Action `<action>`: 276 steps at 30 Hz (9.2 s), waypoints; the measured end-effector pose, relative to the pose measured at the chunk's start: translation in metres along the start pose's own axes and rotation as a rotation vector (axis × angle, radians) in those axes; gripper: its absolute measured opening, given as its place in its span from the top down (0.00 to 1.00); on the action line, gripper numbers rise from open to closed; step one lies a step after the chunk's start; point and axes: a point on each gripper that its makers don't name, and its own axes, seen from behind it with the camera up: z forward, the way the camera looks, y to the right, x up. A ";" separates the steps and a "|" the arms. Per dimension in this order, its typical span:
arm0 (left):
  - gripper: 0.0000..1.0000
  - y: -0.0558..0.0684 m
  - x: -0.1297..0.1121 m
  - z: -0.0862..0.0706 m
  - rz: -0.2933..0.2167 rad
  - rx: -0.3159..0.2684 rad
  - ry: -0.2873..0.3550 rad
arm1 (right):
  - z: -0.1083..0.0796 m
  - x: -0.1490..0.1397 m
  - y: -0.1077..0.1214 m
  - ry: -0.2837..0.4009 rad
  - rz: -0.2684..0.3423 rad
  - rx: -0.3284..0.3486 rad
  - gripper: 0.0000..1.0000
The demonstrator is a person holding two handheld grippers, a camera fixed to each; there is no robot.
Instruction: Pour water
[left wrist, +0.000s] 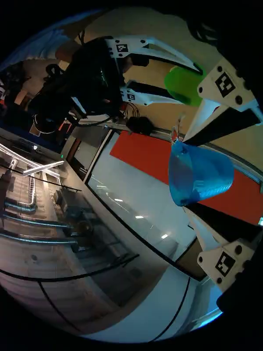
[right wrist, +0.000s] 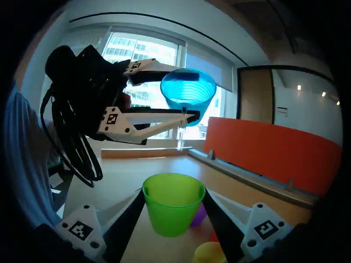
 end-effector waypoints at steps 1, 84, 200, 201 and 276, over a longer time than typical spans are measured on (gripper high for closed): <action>0.14 0.000 0.001 0.000 0.006 0.001 0.001 | 0.000 0.000 0.000 0.000 0.000 -0.001 0.08; 0.14 -0.013 0.042 0.010 0.445 0.055 0.039 | -0.016 0.010 0.006 0.035 -0.006 -0.040 0.09; 0.13 0.014 -0.063 -0.014 -0.957 -0.116 -0.148 | -0.041 0.021 0.035 0.050 0.025 -0.099 0.09; 0.13 0.017 -0.066 -0.015 -0.960 -0.117 -0.152 | -0.043 0.020 0.037 0.046 0.025 -0.104 0.09; 0.13 0.213 -0.171 -0.056 -0.988 -0.356 -0.506 | -0.119 -0.122 0.097 -0.360 0.087 -0.207 0.08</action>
